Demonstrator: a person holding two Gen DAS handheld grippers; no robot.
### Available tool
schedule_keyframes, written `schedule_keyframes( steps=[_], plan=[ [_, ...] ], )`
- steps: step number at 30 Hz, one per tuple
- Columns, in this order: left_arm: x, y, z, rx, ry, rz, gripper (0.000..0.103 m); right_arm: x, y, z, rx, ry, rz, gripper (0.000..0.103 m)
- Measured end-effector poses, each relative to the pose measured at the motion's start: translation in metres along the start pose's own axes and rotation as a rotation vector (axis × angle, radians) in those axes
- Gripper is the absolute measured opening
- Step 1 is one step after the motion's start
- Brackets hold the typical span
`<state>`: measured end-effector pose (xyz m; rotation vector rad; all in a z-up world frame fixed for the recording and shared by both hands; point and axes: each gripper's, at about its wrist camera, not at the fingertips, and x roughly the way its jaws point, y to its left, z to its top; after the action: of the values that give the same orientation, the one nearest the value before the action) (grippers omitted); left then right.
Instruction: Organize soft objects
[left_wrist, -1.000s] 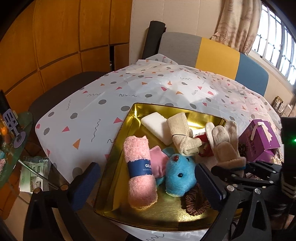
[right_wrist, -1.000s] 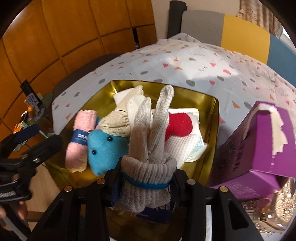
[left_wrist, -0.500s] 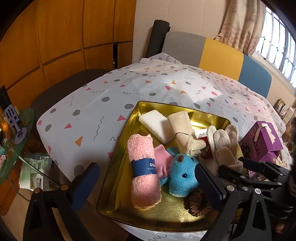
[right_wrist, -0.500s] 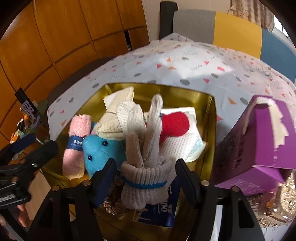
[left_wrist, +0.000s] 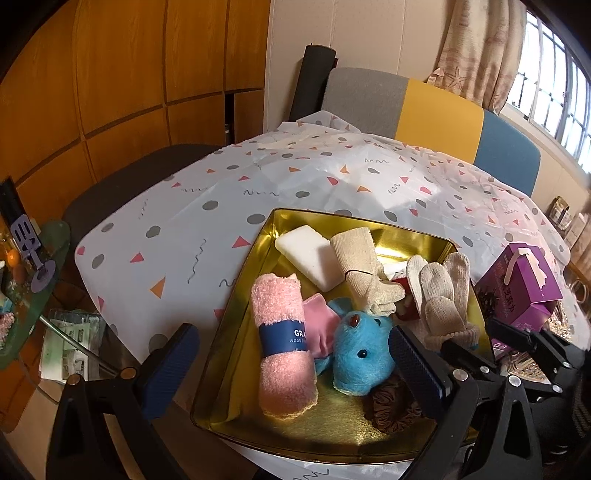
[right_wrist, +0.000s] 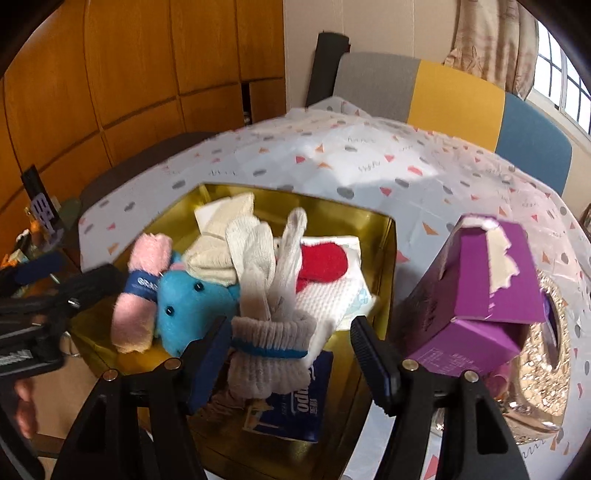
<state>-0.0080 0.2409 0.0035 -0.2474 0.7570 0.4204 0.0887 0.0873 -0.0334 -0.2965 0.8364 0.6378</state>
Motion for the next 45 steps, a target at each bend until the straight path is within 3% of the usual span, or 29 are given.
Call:
schedule_keyframes(
  steps=[5,10,14,45],
  plan=[
    [-0.007,-0.007,0.0,0.021,-0.023,0.021,0.103,-0.017,-0.006,-0.003,0.069,-0.059,0.032,0.068],
    [-0.021,-0.014,0.0,0.016,-0.076,0.023,0.103,-0.05,-0.016,-0.012,0.151,-0.142,-0.076,0.068],
    [-0.027,-0.021,-0.002,0.022,-0.082,0.015,0.103,-0.061,-0.031,-0.022,0.242,-0.151,-0.122,0.068],
    [-0.038,-0.037,-0.013,0.054,-0.078,0.006,0.103,-0.076,-0.038,-0.037,0.264,-0.167,-0.157,0.068]
  ],
)
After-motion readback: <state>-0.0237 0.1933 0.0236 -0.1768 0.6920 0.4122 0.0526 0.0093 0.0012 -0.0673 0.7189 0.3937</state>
